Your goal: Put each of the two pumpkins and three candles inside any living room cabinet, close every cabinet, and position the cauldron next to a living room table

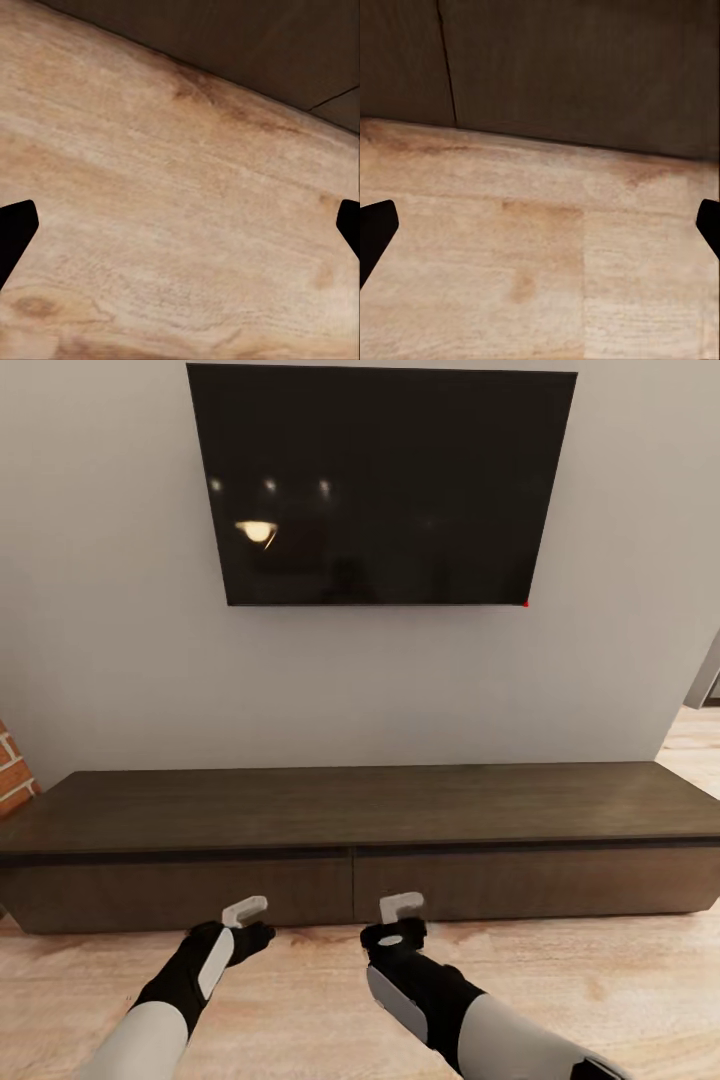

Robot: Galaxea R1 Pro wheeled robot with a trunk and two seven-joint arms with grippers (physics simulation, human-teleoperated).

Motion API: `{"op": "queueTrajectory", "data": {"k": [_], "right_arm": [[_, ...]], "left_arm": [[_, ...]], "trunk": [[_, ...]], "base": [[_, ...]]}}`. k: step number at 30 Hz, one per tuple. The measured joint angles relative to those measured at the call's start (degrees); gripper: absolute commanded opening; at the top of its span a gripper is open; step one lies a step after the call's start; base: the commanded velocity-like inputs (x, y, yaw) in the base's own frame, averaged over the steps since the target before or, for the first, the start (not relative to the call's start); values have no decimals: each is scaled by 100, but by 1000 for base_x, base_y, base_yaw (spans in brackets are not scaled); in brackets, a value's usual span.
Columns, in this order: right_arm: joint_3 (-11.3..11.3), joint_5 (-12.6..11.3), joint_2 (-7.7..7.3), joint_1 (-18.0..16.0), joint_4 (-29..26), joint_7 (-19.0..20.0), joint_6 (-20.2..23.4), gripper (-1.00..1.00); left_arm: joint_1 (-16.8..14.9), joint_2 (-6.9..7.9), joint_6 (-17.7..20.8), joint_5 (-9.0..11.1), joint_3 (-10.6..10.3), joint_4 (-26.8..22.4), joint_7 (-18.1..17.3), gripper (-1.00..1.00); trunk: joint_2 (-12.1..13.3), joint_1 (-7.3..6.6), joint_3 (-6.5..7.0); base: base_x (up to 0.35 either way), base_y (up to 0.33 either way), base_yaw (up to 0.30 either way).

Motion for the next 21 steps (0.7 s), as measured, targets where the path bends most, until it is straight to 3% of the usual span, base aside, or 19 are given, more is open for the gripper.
{"op": "queueTrajectory", "data": {"k": [2, 5, 7, 8, 9, 10, 12, 14, 17, 18, 19, 20, 21], "right_arm": [[5, 495, 55, -14, -199, -279, 80, 100], [-39, 900, 55, -21, -574, -647, -75, 100], [-135, 1041, 55, -34, -858, -922, -727, 100], [-154, 1055, 55, -41, -889, -962, -840, 100], [-168, 1070, 55, -51, -913, -994, -922, 100], [-180, 1121, 55, -71, -940, -1038, -1005, 100], [-169, 1228, 55, -91, -936, -1064, -1000, 100], [-90, 1401, 55, -101, -882, -1056, -912, 100], [425, 1869, 55, -107, -803, -1047, -761, 100], [972, 2149, 55, -107, -788, -1059, -658, 100], [1197, 2229, 55, -108, -784, -1064, -607, 100], [1594, 2330, 55, -108, -779, -1071, -474, 100], [1788, 2371, 55, -108, -777, -1074, -385, 100]], "left_arm": [[-1, 147, 18, 15, 8, 25, -20, 100], [-1, 410, 19, 30, 19, 246, -276, 100], [0, 693, -16, 42, -9, 684, -1273, 100], [0, 759, -25, 26, -13, 768, -1562, 100], [0, 826, -38, 4, -15, 841, -1845, 100], [0, 960, -75, -58, -19, 951, -2391, 100], [0, 1134, -155, -181, -21, 1065, -3124, 100], [0, 1237, -254, -355, -16, 1180, -3670, 100], [0, 1320, -431, -570, -21, 1417, -4100, 100], [0, 1336, -564, -628, -24, 1529, -4202, 100], [0, 1340, -613, -640, -23, 1557, -4226, 100], [0, 1344, -694, -657, -24, 1592, -4256, 100], [0, 1346, -725, -663, -24, 1606, -4266, 100]], "trunk": [[0, 0, 0], [0, 0, 0], [0, 0, 0], [0, 0, 0], [0, 0, 0], [0, 0, 0], [0, 0, 0], [0, 0, -1], [0, 0, -1], [0, 0, -1], [0, 0, -1], [0, 0, -1], [0, 0, -1]], "base": [[0, 0, 0], [0, 0, 0], [0, 0, 0], [0, 0, 0], [0, 0, 0], [0, 0, 0], [0, 0, 0], [0, 0, 0], [0, 0, 0], [0, 0, 0], [0, 0, 0], [0, 0, 0], [0, 0, 0]]}}
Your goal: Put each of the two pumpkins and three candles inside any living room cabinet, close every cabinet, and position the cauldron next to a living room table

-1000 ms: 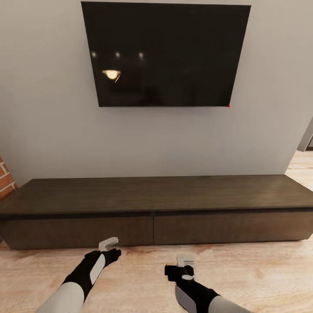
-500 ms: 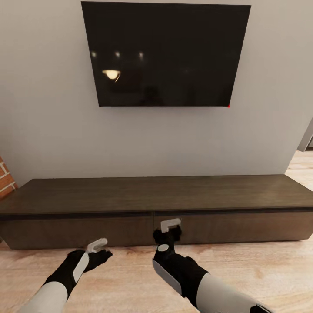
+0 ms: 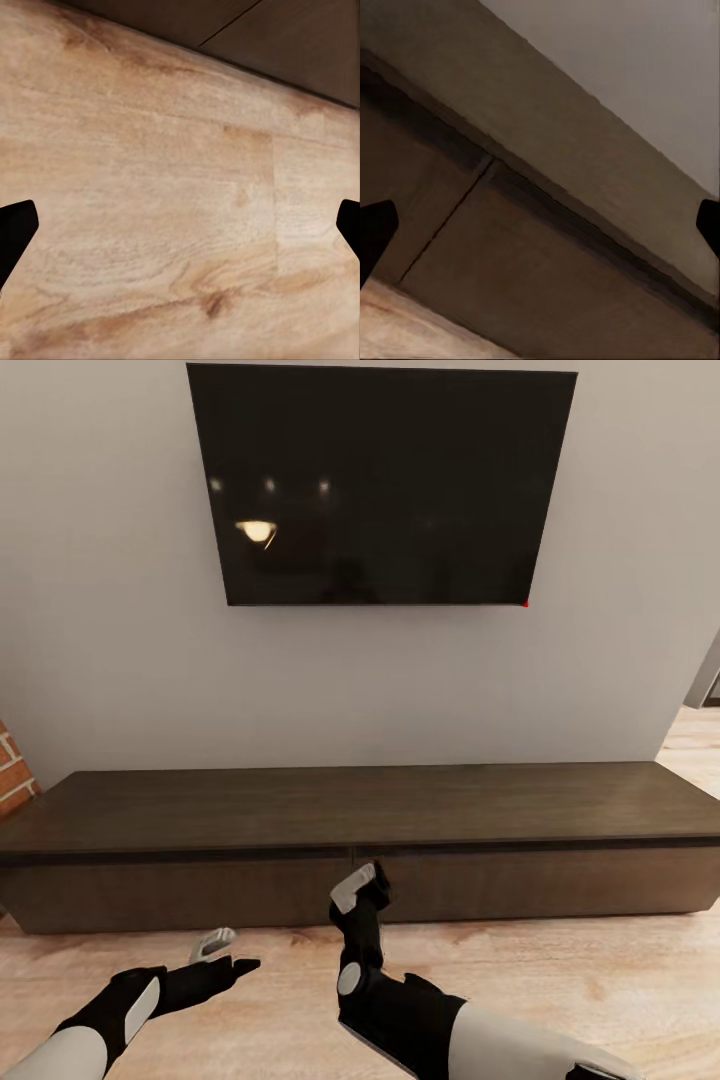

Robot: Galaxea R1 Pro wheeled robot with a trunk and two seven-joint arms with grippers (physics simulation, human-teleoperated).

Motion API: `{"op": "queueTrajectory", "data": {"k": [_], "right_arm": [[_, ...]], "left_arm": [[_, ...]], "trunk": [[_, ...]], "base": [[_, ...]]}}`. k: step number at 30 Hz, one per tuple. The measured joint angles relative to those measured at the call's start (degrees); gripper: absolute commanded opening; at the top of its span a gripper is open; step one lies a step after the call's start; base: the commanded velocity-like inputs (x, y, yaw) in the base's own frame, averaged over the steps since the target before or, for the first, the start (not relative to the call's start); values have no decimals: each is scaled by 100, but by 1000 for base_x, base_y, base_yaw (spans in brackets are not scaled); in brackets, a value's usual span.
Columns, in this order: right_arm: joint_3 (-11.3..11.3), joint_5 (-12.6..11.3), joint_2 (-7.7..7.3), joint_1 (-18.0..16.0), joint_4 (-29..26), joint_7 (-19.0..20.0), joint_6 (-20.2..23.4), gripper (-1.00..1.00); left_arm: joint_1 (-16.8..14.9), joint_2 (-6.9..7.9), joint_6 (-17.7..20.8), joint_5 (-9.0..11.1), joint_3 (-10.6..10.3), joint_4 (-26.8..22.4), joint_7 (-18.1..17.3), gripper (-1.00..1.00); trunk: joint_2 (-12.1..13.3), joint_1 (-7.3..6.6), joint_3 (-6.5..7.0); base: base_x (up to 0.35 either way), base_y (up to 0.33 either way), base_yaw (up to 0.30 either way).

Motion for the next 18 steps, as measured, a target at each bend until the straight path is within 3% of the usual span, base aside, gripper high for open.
{"op": "queueTrajectory", "data": {"k": [1, 3, 5, 15, 18], "right_arm": [[325, 49, 0, 0, 3, -3, 201, 100], [665, 96, 0, 0, 3, -9, 528, 100], [844, 126, 0, 0, -3, -35, 761, 100], [1163, 167, 0, 24, 16, -751, 1013, 100], [1430, 170, -1, 31, 26, -790, 1032, 100]], "left_arm": [[0, 2, -42, -9, 0, 18, -14, 100], [0, 4, -80, -17, -1, 34, -27, 100], [0, 5, -100, -21, -1, 45, -33, 100], [0, 12, -123, -25, -1, 106, -35, 100], [0, 19, -126, -25, 0, 141, -31, 100]], "trunk": [[0, 0, 0], [0, 0, 0], [0, 0, 0], [0, 0, 0], [0, 0, 0]], "base": [[0, 0, 0], [0, 0, 0], [0, 0, 0], [0, 0, 0], [0, 0, 0]]}}
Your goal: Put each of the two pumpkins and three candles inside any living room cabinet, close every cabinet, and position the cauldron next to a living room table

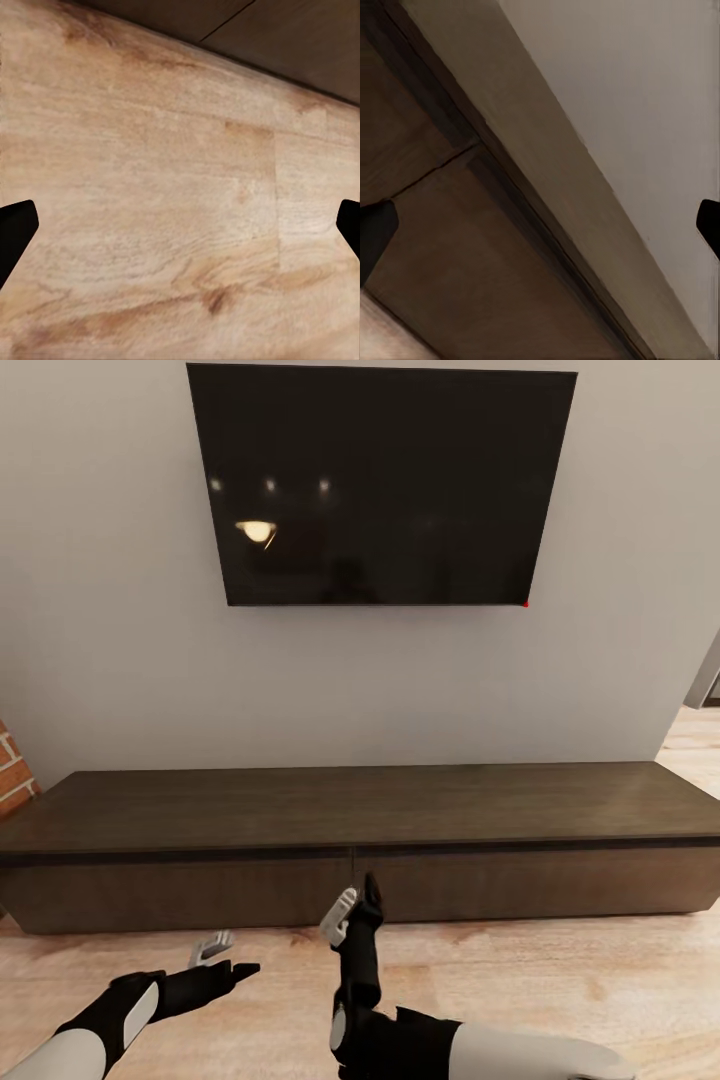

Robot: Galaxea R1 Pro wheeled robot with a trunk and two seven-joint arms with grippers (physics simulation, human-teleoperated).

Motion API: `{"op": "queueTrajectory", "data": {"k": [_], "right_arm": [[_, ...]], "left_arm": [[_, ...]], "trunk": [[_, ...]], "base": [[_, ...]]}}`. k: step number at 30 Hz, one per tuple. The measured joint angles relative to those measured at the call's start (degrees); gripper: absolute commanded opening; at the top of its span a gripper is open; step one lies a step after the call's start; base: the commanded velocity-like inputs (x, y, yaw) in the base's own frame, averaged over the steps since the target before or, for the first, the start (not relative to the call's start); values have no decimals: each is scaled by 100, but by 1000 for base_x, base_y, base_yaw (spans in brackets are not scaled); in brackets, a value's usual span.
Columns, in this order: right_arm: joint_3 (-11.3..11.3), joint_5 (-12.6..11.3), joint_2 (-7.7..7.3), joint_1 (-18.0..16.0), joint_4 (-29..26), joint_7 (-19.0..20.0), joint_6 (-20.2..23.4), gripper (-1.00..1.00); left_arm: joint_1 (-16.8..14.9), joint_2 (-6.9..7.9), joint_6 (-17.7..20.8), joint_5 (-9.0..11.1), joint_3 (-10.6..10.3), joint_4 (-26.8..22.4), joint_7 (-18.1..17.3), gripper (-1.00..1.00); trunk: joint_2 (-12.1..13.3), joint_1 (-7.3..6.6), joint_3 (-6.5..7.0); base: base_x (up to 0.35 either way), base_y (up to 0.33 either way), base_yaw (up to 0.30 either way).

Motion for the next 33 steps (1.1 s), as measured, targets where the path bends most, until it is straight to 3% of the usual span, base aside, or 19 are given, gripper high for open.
{"op": "queueTrajectory", "data": {"k": [3, 7, 9, 11, 14, 16, 19, 22, 24, 27, 30, 32, 33], "right_arm": [[463, -5, -1, 3, 5, -14, 15, 100], [790, 7, -1, 4, -36, -77, 17, 100], [828, 16, -1, 4, -51, -171, 13, 100], [858, 26, -1, 4, -88, -504, -5, 100], [894, 36, -1, 5, -127, -1321, -28, 100], [915, 36, -2, 5, -132, -1579, -23, 100], [971, 42, -2, 5, -138, -1620, -28, 100], [1074, 46, -2, 5, -154, -1371, -33, 100], [1160, 41, -2, 5, -180, -962, -19, 100], [1337, 26, -2, 4, -233, 296, 25, 100], [1534, 28, -2, 4, -210, 1953, 61, 100], [1593, 40, -2, 4, -188, 2843, 72, 100], [1603, 48, -2, 4, -178, 3090, 72, 100]], "left_arm": [[0, 3, -2, 0, 0, 16, 10, 100], [0, 3, -6, 0, 0, 25, 15, 100], [0, 1, -8, 0, 0, 24, 16, 100], [0, 0, -10, 0, 0, 24, 17, 100], [0, 3, -11, 0, 0, 24, 17, 100], [0, 2, -10, 0, 0, 24, 17, 100], [0, -3, -11, 0, 0, 27, 17, 100], [0, -12, -11, 0, 0, 28, 16, 100], [0, -17, -11, 0, 0, 29, 16, 100], [0, -25, -11, -3, 0, 31, 17, 100], [0, -34, -11, -5, 0, 32, 19, 100], [0, -36, -11, -7, 0, 33, 22, 100], [0, -39, -11, -7, 0, 33, 23, 100]], "trunk": [[0, 0, 0], [0, 0, 0], [0, 0, 0], [0, 0, 0], [0, 0, 0], [0, 0, 0], [0, 0, 0], [0, 0, 0], [0, 0, 0], [0, 0, 0], [0, 0, 0], [0, 0, 0], [0, 0, 0]], "base": [[0, 0, 0], [0, 0, 0], [0, 0, 0], [0, 0, 0], [0, 0, 0], [0, 0, 0], [0, 0, 0], [0, 0, 0], [0, 0, 0], [0, 0, 0], [0, 0, 0], [0, 0, 0], [0, 0, 0]]}}
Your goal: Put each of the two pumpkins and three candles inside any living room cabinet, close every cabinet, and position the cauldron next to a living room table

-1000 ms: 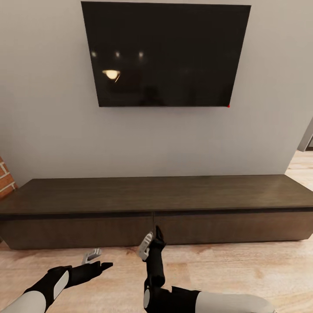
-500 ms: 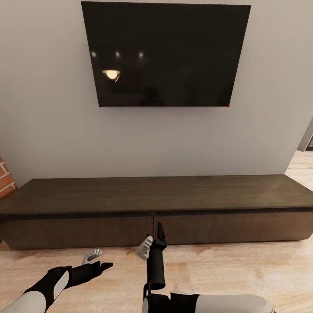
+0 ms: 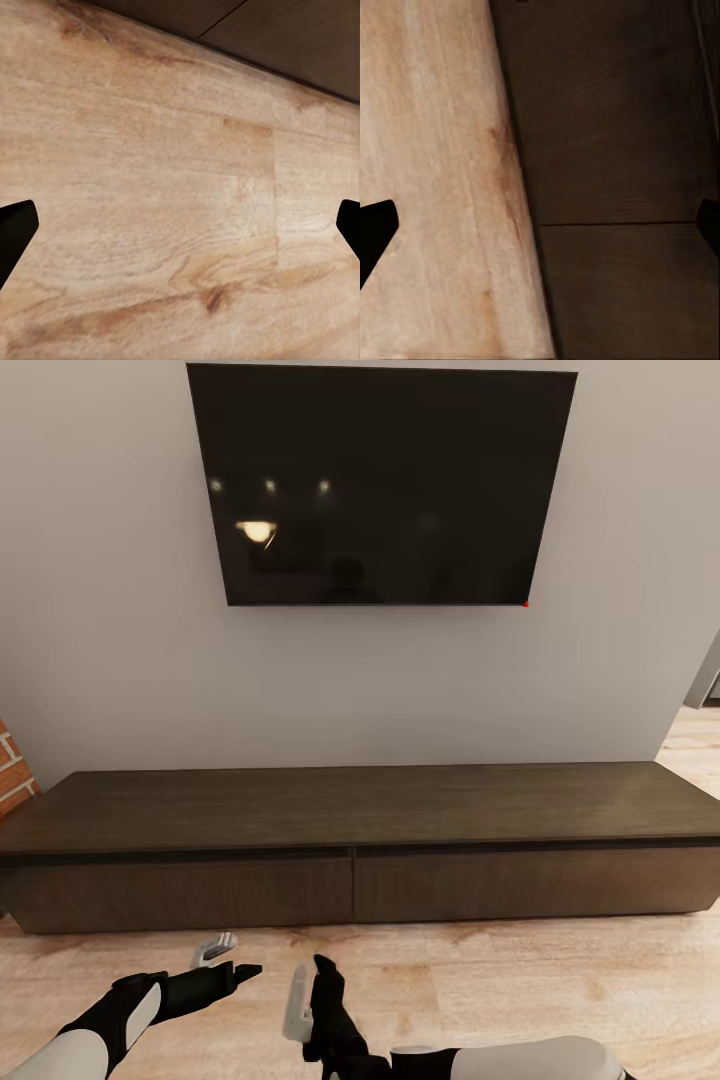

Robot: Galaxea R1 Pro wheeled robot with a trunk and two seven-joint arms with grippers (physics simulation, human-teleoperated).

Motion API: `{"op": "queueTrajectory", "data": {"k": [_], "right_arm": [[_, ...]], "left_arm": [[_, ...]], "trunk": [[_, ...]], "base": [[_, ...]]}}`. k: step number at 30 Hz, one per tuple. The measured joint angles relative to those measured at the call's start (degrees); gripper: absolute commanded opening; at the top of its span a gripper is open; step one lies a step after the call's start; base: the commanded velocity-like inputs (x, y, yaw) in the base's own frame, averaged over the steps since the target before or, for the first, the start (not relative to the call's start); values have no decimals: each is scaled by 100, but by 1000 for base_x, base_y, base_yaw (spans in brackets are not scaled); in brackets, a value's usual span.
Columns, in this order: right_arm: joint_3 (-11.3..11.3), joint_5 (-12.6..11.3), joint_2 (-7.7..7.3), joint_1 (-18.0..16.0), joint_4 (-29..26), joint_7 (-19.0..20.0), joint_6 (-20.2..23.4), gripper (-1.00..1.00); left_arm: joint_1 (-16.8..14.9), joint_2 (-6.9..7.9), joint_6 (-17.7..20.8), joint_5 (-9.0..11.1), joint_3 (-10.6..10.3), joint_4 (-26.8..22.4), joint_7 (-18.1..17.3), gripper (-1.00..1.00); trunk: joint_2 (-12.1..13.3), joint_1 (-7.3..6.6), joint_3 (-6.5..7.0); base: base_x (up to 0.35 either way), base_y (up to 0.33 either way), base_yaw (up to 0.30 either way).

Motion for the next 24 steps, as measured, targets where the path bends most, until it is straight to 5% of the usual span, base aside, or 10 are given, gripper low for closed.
{"op": "queueTrajectory", "data": {"k": [3, 13, 19, 21, 24], "right_arm": [[-8, 7, 0, 0, 60, 627, -33, 100], [-221, 58, -206, 0, 381, 850, -416, 100], [-250, 856, -229, -10, 795, 789, -422, 100], [-265, 1271, -218, -21, 1031, 532, -401, 100], [-265, 1549, -204, -26, 1230, 9, -389, 100]], "left_arm": [[0, -11, 0, -1, 0, 0, 2, 100], [0, -17, 0, -1, -2, 5, 3, 100], [0, -18, 0, -1, 0, 30, 3, 100], [0, -22, 0, -1, -5, 33, 3, 100], [0, -32, 0, 1, -4, 35, 3, 100]], "trunk": [[0, 0, 0], [0, 0, 0], [0, 0, 0], [0, 0, 0], [0, 0, 0]], "base": [[0, 0, 0], [0, 0, 0], [0, 0, 0], [0, 0, 0], [0, 0, 0]]}}
